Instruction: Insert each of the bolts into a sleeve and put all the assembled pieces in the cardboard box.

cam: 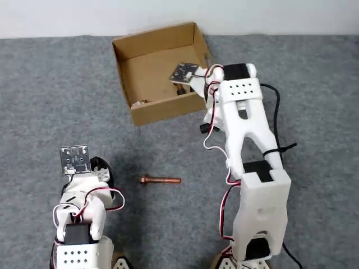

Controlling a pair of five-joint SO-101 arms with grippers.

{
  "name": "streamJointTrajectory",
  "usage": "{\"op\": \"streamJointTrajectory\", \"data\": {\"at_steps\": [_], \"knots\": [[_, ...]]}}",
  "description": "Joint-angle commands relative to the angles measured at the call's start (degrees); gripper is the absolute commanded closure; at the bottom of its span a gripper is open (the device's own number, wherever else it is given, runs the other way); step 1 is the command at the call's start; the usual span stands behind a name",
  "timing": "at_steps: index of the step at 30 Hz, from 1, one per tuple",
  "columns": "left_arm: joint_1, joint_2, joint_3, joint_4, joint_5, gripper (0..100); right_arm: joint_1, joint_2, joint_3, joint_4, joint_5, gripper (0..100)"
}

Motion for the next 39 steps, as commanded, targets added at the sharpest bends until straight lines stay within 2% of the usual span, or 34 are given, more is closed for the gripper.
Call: {"op": "streamJointTrajectory", "data": {"at_steps": [1, 5, 16, 25, 27, 31, 39], "knots": [[-0.18, -0.26, -0.4, -0.7, -0.26, 99, 0.48, 0.92, -2.9, -0.48, 1.41, 77.2], [-0.18, -0.26, -0.4, -0.7, -0.26, 99, 0.48, 3.65, -2.9, -5.76, 4.75, 77.2], [-0.18, -0.26, -0.4, -0.7, -0.26, 99, 0.22, 11.38, -2.9, -14.2, 4.92, 77.2], [-0.18, -0.26, -0.4, -0.7, -0.26, 99, -1.98, 15.25, -2.9, -16.75, 4.92, 77.8], [-0.18, -0.26, -0.4, -0.7, -0.26, 99, -3.12, 15.78, -2.9, -16.75, 4.92, 82.3], [-0.18, -0.26, -0.4, -0.7, -0.26, 99, -5.14, 16.04, -2.9, -15.52, 4.92, 98.2], [-0.18, -0.26, -0.4, -0.7, -0.35, 99, -5.58, 15.25, -2.99, -8.75, 3.34, 98.9]]}}
